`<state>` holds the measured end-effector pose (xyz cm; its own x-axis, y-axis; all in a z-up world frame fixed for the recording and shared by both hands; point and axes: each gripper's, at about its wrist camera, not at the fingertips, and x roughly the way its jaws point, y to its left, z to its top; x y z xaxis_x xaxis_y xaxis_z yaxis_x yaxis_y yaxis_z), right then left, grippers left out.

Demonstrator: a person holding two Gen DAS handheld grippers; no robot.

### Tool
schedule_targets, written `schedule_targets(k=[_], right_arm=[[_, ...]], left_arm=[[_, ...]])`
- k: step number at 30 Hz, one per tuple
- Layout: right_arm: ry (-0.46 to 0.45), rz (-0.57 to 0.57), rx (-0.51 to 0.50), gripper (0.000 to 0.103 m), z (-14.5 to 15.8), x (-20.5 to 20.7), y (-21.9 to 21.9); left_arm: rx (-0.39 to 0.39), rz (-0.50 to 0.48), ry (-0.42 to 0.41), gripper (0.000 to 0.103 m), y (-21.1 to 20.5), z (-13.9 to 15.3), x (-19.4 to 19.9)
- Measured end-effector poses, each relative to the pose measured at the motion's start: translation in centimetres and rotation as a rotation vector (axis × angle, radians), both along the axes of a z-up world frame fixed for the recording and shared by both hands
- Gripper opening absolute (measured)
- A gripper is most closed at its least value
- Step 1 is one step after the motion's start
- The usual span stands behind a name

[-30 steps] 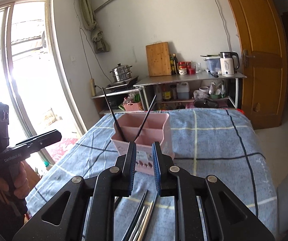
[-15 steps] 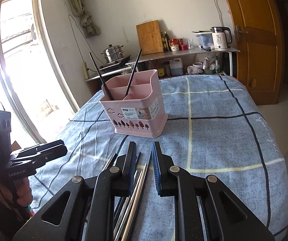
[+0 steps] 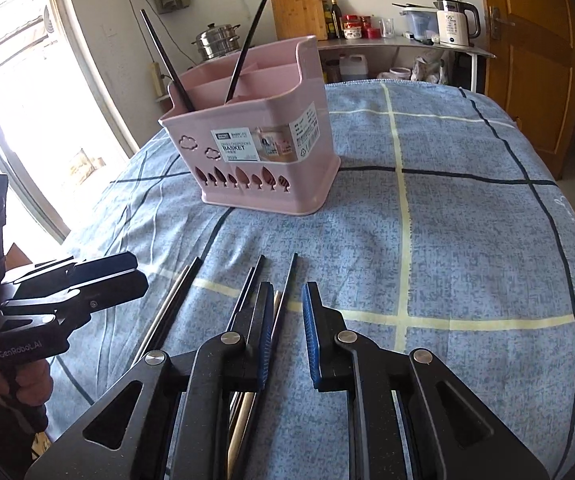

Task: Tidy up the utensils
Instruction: 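Move both grippers back down to the remaining chopsticks on the cloth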

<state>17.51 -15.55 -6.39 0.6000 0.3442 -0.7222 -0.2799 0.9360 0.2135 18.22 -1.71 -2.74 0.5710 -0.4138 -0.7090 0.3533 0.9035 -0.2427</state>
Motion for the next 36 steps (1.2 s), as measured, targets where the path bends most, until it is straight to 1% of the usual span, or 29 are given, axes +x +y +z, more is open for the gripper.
schedule_targets(k=[10, 14, 18, 20, 22, 25, 30, 36], right_arm=[[0.069, 0.023, -0.033, 0.015, -2.2, 2.8, 1.4], [0.075, 0.031, -0.047, 0.014, -2.5, 3.5, 1.7], [0.072, 0.032, -0.061, 0.01, -2.5, 3.4, 1.4], [0.073, 0.026, -0.056, 0.009, -2.5, 3.2, 1.0], [0.073, 0.019, -0.051, 0.009, -2.5, 3.0, 0.5], [0.072, 0.013, -0.044, 0.009, -2.6, 2.8, -0.2], [0.07, 0.005, -0.033, 0.009, -2.7, 2.4, -1.0], [0.07, -0.001, -0.023, 0.009, -2.7, 2.0, -1.6]], left_arm=[[0.025, -0.028, 0.035, 0.037, -1.2, -1.2, 2.1], [0.034, -0.029, 0.05, 0.037, -1.6, -1.5, 2.5], [0.048, -0.021, 0.062, 0.037, -1.9, -1.7, 2.7], [0.07, -0.01, 0.069, 0.037, -2.2, -1.8, 3.1], [0.071, -0.007, 0.083, 0.037, -2.3, -2.1, 3.5], [0.096, 0.016, 0.096, 0.037, -2.6, -2.6, 4.2], [0.095, 0.02, 0.104, 0.037, -3.0, -2.5, 4.6], [0.086, -0.012, 0.12, 0.037, -3.8, -2.6, 4.4]])
